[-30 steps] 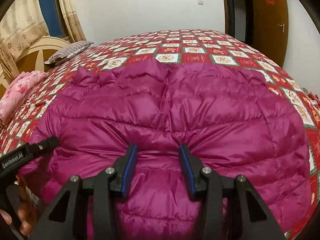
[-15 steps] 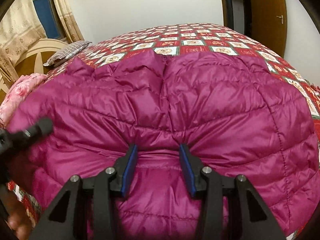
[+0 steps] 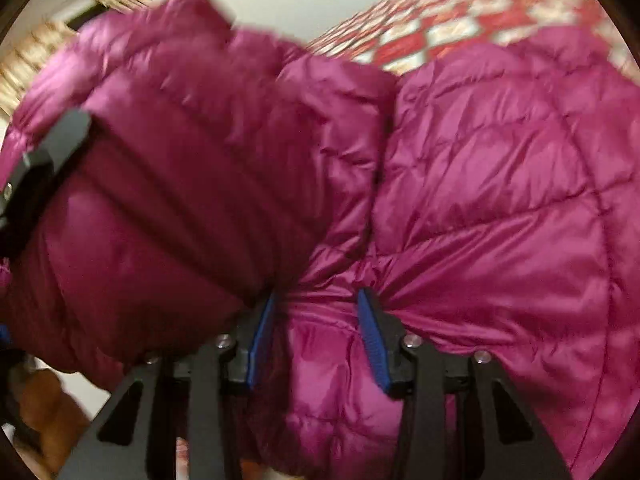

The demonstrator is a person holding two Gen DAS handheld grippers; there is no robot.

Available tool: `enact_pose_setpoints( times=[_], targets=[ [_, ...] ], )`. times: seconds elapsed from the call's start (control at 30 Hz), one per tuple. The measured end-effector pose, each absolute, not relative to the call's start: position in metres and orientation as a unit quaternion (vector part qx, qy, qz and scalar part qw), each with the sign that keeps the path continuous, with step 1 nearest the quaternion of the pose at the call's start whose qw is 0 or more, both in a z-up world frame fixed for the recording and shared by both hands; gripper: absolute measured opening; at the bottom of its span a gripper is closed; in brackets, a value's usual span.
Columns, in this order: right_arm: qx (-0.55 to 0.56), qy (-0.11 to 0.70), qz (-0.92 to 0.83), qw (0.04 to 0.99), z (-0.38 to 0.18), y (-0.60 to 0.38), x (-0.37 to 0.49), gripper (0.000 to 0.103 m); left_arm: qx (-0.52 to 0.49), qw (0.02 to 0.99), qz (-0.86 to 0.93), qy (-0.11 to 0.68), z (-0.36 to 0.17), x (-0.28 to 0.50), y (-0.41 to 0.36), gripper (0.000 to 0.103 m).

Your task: Fold large clothes

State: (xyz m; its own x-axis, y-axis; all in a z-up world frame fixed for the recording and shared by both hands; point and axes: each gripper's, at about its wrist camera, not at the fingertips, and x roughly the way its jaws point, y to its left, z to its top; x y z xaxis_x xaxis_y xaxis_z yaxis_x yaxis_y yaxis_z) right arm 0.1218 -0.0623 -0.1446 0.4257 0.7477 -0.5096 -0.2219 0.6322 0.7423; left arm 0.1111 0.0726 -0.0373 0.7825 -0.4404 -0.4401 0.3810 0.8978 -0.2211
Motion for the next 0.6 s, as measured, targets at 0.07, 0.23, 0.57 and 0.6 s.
enact_pose_setpoints(
  times=[0.07,0.23,0.57,0.6],
  targets=[
    [0.311,0.431,0.306,0.79,-0.141,-0.077,0.116,0.042,-0.024,0.941,-0.233,0.242,-0.037,0.107,0.052,0.015],
    [0.343,0.381,0.256,0.819,-0.121,-0.16,0.083,0.043,0.061,0.934,-0.256,0.241,-0.058,0.097,0.0,0.015],
    [0.307,0.345,0.09,0.882,-0.106,-0.27,0.023,0.047,0.215,0.898,-0.283,0.261,-0.122,0.075,-0.08,0.015],
    [0.303,0.343,0.08,0.885,-0.103,-0.274,0.019,0.053,0.222,0.894,-0.285,0.265,-0.128,0.073,-0.084,0.015]
  ],
)
